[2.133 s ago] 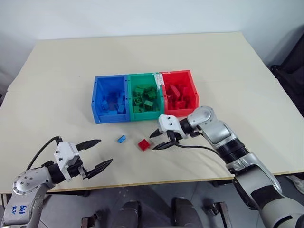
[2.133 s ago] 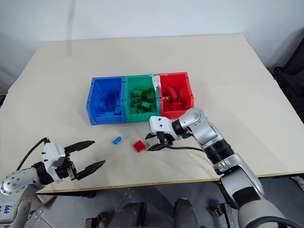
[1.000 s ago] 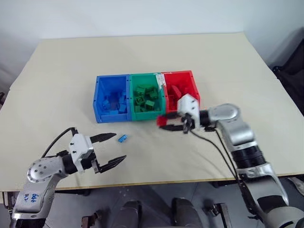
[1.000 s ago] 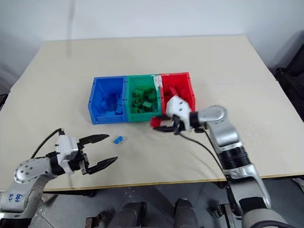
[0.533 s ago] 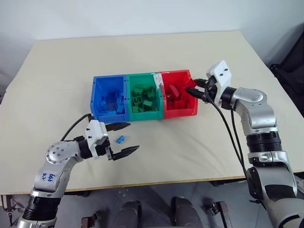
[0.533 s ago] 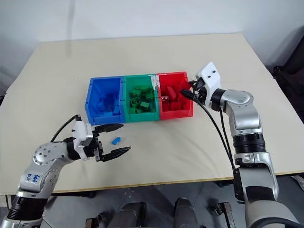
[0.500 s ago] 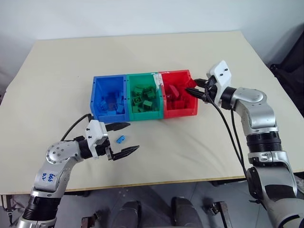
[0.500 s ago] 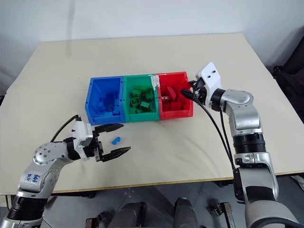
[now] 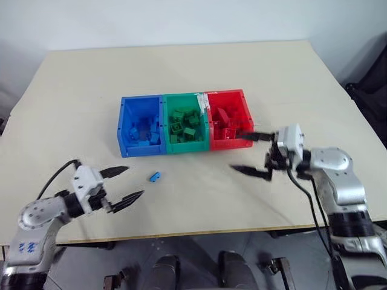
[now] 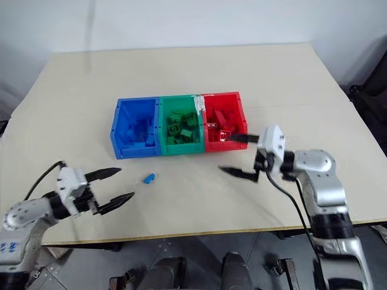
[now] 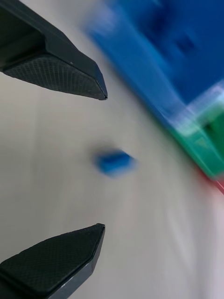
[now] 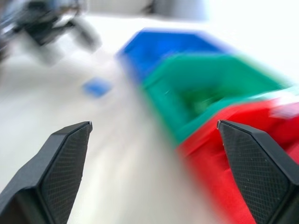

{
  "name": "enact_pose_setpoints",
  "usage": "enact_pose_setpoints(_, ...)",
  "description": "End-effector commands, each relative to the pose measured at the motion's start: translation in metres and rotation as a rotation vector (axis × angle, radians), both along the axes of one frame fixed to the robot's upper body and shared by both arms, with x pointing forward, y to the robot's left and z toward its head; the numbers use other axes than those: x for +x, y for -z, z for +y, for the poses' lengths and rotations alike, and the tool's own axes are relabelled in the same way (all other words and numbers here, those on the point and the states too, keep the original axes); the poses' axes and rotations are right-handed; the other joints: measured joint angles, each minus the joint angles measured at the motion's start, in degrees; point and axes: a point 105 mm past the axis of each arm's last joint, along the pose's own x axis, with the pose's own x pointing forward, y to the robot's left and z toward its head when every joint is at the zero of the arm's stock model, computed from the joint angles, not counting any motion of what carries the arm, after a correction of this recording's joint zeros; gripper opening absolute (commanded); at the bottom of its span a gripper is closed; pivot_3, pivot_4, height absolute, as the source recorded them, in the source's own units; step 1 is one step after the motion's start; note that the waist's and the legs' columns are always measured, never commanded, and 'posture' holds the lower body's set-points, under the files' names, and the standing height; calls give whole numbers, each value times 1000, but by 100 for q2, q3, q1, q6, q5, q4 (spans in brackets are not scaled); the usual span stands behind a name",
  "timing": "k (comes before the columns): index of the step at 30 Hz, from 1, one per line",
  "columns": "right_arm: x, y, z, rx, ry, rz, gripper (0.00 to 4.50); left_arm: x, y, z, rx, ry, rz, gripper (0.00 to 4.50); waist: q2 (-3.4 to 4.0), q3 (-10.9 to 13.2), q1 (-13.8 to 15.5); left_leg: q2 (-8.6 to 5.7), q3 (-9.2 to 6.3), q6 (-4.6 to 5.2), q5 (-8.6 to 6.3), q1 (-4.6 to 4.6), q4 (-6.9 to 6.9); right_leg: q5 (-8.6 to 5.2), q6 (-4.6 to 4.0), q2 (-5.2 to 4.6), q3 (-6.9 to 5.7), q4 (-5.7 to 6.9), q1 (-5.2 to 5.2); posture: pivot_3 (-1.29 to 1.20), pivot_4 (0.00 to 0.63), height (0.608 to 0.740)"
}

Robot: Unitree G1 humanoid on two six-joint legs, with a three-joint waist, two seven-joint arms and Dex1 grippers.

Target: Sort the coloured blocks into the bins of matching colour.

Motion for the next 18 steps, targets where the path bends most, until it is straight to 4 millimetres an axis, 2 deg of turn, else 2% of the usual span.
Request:
enact_pose_setpoints(1, -16, -3, -4, 12, -63, -23, 4483, -13, -13, 29, 39, -74, -44, 4500, 1, 0, -8, -1, 3, 0, 0, 0, 2, 0, 0, -1, 2, 0, -1, 0, 150, 740)
enact_pose_setpoints(5, -29, 18, -17, -72, -94, -14, 4483, -31, -8, 48, 72, -132, 4, 4500, 1, 0, 4, 12, 6, -2, 1, 8, 11, 0, 0, 0, 4, -10, 6, 0, 150, 740)
enact_pose_setpoints(7, -28, 20, -22, -66, -69, -29, 4483, -34, -9, 48, 88, -139, 5, 4500, 1, 0, 9, 12, 7, -1, 0, 10, 10, 0, 0, 0, 4, -11, 8, 0, 150, 740)
enact_pose_setpoints(10, -25, 18, -24, -48, -43, -51, 4483, -32, -15, 38, 70, -139, 4, 4500, 0, 0, 45, 13, 8, -1, 0, 10, 13, 0, 0, -1, 6, -10, 9, 0, 150, 740)
enact_pose_setpoints(14, -24, 10, -18, -8, -44, -68, 4483, -24, -14, 0, 36, -75, 72, 4500, 1, 0, 131, 15, 8, -1, 0, 10, 15, 0, 0, 0, 11, -9, 8, 0, 150, 740)
enact_pose_setpoints(15, -25, 7, -13, 5, -54, -80, 4483, -18, -16, -19, 21, -32, 85, 4500, 1, 0, 142, 15, 8, -2, 0, 10, 15, 0, 0, 0, 11, -8, 8, 0, 150, 740)
enact_pose_setpoints(18, -27, -2, -3, 29, -71, -110, 4483, 0, -20, -60, -1, 20, 111, 4500, 1, 0, 184, 13, 4, -5, 2, 10, 20, 0, 0, 1, 10, -1, 8, 0, 150, 740)
